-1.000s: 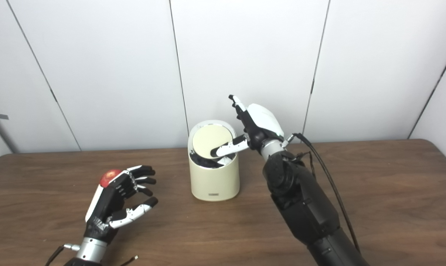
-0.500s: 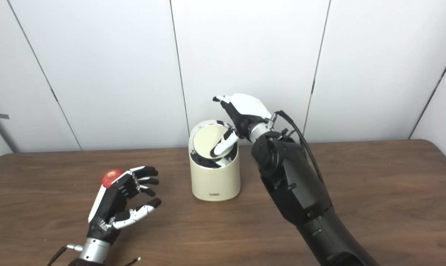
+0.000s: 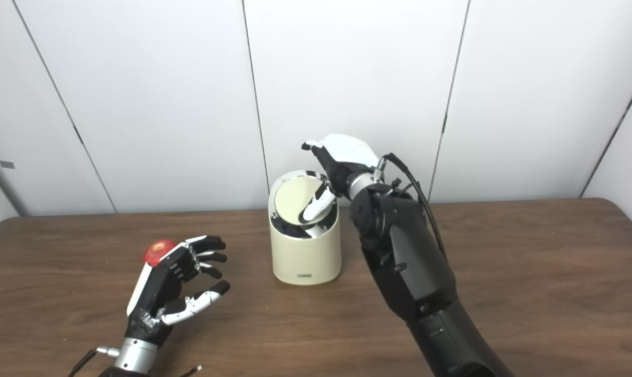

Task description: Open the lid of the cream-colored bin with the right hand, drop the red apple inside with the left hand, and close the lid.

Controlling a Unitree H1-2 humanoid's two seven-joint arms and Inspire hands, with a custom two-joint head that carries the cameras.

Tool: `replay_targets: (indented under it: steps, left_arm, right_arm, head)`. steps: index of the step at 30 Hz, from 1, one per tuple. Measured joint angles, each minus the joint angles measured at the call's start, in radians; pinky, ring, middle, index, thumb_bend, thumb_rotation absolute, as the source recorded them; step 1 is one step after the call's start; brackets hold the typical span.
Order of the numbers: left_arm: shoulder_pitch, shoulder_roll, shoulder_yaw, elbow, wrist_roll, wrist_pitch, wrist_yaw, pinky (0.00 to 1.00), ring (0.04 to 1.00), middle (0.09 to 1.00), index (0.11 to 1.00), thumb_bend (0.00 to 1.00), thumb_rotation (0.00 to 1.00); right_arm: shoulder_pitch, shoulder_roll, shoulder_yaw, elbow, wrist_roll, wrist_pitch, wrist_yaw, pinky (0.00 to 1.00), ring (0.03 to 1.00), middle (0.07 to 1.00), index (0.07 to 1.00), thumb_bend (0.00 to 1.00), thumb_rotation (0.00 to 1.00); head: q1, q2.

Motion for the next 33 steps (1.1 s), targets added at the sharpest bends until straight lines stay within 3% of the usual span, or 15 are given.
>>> replay_targets:
  steps: [5,10,16,24,28,33]
  left_arm:
    - [-0.001,0.0,0.0,0.001,-0.004,0.0,0.0,0.53,0.671,0.731,0.73,0.62,0.0]
    - [-0.004,0.0,0.001,0.008,-0.014,0.0,0.0,0.53,0.674,0.735,0.731,0.61,0.0]
    - [-0.007,0.0,-0.001,0.011,-0.015,-0.001,-0.001,0.53,0.671,0.735,0.735,0.61,0.01]
    - [-0.01,0.001,-0.002,0.014,-0.016,-0.001,-0.002,0.54,0.674,0.738,0.736,0.61,0.0]
    - [-0.01,0.001,-0.003,0.014,-0.015,-0.001,-0.002,0.53,0.671,0.735,0.734,0.61,0.0]
    - [-0.01,0.001,-0.004,0.014,-0.015,-0.001,-0.002,0.53,0.668,0.734,0.731,0.61,0.0]
  right_arm:
    - [0.01,-0.001,-0.001,0.0,0.005,0.0,-0.015,0.66,0.855,0.944,0.913,0.86,0.16]
    - [0.036,-0.01,0.001,0.0,0.04,-0.001,-0.079,0.66,0.85,0.932,0.908,0.86,0.21]
    - [0.078,-0.024,-0.043,-0.017,0.16,-0.001,-0.134,0.63,0.835,0.917,0.897,0.87,0.29]
    - [0.107,-0.061,-0.143,-0.067,0.29,0.0,-0.207,0.59,0.802,0.914,0.877,0.89,0.31]
    - [0.119,-0.086,-0.173,-0.106,0.365,-0.003,-0.251,0.64,0.806,0.896,0.871,0.87,0.33]
    - [0.197,-0.088,-0.208,-0.142,0.462,-0.018,-0.312,0.73,0.847,0.882,0.846,0.84,0.3]
  head:
    - [0.0,-0.002]
    - [0.0,-0.005]
    - [0.0,-0.008]
    - [-0.003,-0.009]
    - [-0.003,-0.009]
    - [-0.002,-0.006]
